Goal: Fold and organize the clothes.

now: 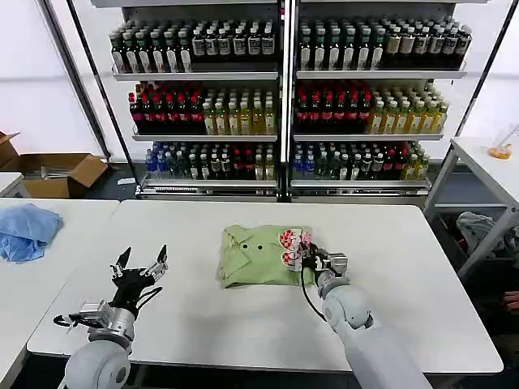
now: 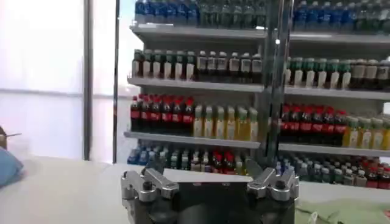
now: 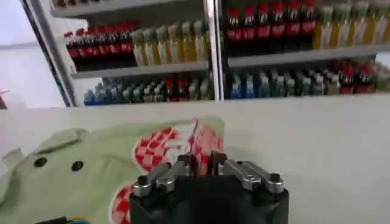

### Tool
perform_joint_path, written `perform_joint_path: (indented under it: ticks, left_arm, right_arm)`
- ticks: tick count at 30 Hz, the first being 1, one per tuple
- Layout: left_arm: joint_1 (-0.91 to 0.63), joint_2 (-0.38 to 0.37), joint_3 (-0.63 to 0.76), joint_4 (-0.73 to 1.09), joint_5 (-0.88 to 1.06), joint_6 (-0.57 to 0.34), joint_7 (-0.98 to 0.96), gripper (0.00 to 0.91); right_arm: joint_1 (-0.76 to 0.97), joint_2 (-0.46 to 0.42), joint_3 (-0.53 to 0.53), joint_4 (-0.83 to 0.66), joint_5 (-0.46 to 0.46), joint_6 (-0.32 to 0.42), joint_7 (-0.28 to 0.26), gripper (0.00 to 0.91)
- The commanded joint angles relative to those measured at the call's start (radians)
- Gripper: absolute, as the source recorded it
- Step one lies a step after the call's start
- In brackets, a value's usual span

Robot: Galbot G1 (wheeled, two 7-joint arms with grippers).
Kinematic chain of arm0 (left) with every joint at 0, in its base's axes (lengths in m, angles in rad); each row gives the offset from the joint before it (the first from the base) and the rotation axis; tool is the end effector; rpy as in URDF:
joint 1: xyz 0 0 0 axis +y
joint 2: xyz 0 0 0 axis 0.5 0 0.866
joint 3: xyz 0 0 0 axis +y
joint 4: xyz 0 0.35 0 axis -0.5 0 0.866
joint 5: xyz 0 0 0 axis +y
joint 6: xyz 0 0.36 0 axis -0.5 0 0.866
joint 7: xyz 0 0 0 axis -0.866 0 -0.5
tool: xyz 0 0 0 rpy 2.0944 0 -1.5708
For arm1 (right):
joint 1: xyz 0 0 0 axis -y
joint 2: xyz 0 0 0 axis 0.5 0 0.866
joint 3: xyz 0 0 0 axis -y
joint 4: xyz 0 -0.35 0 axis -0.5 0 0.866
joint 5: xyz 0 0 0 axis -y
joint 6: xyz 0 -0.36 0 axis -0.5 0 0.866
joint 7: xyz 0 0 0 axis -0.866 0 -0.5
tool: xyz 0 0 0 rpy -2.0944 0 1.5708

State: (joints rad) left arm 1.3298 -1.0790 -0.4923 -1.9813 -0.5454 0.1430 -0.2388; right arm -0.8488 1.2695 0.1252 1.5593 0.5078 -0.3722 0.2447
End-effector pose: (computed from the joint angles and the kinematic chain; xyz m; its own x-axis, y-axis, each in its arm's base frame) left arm 0.2648 0.0883 -0.2714 -0.9958 -0.0111 0.0908 -0.0169 0.9978 -0.0636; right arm 0.4001 0.0283 -0.3068 -0.9278 -0.1681 0.3330 -0.1513 0.9856 0.0761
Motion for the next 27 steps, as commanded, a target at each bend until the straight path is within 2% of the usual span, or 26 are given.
perform_joint_path:
  ticks: [1,3,5,10,16,27]
  left_arm:
    - [-0.021,0.000,0.030,-0.004,0.012,0.002,0.002,0.907]
    - [-0.020,-0.002,0.036,-0.011,0.022,0.001,0.004,0.907]
    - [-0.015,-0.005,0.042,-0.026,0.035,0.001,0.007,0.907]
    - [0.006,-0.013,0.054,-0.071,0.091,0.025,0.011,0.907]
    - [0.035,-0.010,0.055,-0.107,0.101,0.034,0.018,0.907]
    - [0.090,-0.010,0.048,-0.169,0.118,0.050,0.032,0.907]
  right_arm:
    - [-0.152,-0.068,0.079,0.178,-0.262,0.216,-0.008,0.907]
    - [-0.206,-0.078,0.105,0.227,-0.257,0.242,0.003,0.907]
    - [-0.290,-0.093,0.150,0.329,-0.250,0.229,0.009,0.907]
    - [-0.483,-0.082,0.253,0.489,-0.237,0.261,-0.018,0.907]
    - [-0.614,-0.064,0.314,0.547,-0.252,0.283,-0.046,0.907]
    - [-0.660,-0.052,0.330,0.595,-0.275,0.287,-0.060,0.907]
